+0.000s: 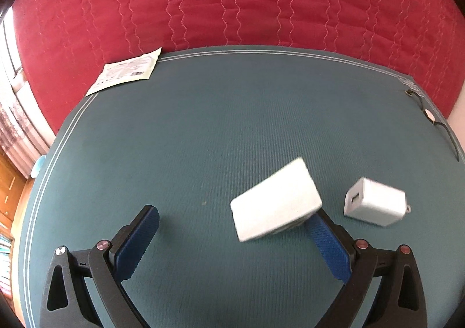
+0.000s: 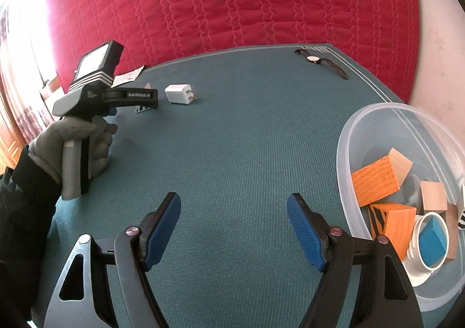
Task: Organize rigid objects
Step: 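Move the left gripper over the white striped wedge, then grasp the white striped wedge with the left gripper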
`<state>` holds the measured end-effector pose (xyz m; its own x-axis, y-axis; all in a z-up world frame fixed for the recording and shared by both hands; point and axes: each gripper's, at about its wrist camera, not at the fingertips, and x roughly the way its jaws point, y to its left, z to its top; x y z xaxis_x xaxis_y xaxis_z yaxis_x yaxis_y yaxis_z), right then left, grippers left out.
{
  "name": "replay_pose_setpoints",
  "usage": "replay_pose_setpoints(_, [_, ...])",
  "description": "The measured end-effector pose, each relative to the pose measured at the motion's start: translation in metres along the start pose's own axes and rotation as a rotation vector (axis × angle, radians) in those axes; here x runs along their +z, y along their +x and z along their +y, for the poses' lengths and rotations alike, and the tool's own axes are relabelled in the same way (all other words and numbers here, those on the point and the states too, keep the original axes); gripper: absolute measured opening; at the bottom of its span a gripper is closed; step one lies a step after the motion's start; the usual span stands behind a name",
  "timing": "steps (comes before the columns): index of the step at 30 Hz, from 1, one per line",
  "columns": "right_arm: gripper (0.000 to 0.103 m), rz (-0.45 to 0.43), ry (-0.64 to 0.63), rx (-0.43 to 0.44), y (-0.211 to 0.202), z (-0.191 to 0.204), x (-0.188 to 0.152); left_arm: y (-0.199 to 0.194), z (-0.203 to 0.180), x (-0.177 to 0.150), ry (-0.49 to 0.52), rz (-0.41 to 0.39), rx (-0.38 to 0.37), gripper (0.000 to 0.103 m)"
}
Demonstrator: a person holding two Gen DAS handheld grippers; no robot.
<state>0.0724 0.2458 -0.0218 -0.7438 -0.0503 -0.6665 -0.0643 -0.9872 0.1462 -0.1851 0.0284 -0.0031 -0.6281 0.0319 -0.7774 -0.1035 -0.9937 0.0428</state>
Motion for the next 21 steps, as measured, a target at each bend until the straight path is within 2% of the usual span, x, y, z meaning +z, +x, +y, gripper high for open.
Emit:
replay_pose_setpoints(4, [0.077, 0.005, -0.005, -0.010, 0.000, 0.001, 0.000, 0.000, -0.001, 0.000, 0.006, -0.010, -0.046, 0.093])
replay_pose_setpoints(6, [0.077, 0.008, -0.008, -0.013, 0.000, 0.002, 0.000, -0.003, -0.005, -0.002, 0.033, -0.029, -0.068, 0.080])
replay_pose_setpoints(8, [0.077, 0.011, -0.011, -0.018, 0.001, 0.002, 0.001, -0.006, -0.008, -0.003, 0.052, -0.039, -0.082, 0.074])
replay_pose_setpoints(14, [0.077, 0.015, -0.015, -0.025, 0.003, 0.002, 0.001, -0.007, -0.006, -0.005, 0.051, -0.043, -0.117, 0.072])
replay_pose_setpoints(21, [0.077, 0.018, -0.018, -0.032, 0.006, 0.000, 0.001, -0.013, 0.001, -0.008, 0.079, -0.048, -0.207, 0.072])
